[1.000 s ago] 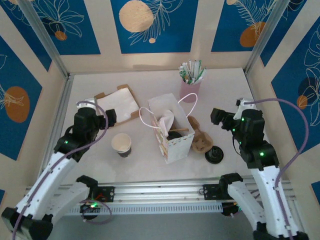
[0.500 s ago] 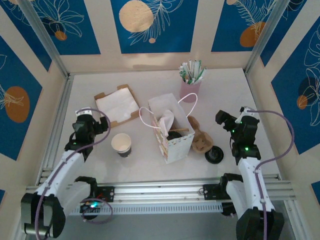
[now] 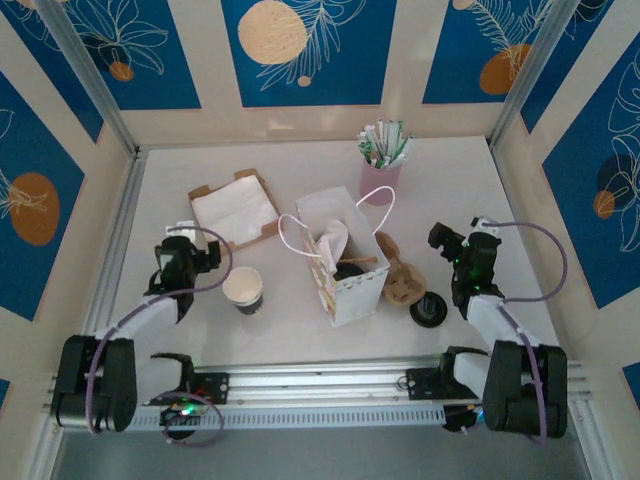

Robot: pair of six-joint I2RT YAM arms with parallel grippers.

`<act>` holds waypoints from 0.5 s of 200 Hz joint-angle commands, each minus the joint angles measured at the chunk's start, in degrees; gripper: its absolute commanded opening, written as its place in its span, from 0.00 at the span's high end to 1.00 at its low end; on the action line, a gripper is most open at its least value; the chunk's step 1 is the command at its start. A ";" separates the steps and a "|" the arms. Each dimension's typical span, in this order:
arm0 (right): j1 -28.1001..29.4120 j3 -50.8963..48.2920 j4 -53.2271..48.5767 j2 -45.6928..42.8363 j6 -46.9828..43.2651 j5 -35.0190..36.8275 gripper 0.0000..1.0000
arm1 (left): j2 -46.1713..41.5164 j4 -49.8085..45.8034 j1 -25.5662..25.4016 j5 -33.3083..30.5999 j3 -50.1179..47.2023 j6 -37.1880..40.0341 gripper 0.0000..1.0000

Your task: Pack the takeout coffee

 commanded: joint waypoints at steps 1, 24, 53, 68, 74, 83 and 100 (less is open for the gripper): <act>1.51 -0.42 8.03 3.13 -2.38 2.61 0.01 | 3.84 8.54 0.62 1.87 0.09 2.16 0.00; 3.19 -0.24 11.48 7.33 -3.66 4.06 0.01 | 6.75 11.11 0.63 2.47 1.33 2.43 0.00; 5.14 0.79 15.92 11.67 -5.90 4.70 0.01 | 9.66 15.62 0.68 2.15 1.89 2.30 0.00; 6.53 1.71 17.87 14.06 -7.97 5.71 0.01 | 11.70 19.37 0.66 2.63 1.94 2.30 0.00; 7.41 1.69 19.80 15.58 -9.43 6.06 0.01 | 12.51 21.07 0.67 2.83 1.81 2.36 0.00; 9.13 1.71 22.38 17.78 -11.72 6.38 0.01 | 14.24 23.95 0.65 3.14 1.59 2.99 0.00; 11.74 2.63 24.25 20.79 -15.01 6.76 0.01 | 17.09 27.82 0.69 4.26 1.19 3.59 0.00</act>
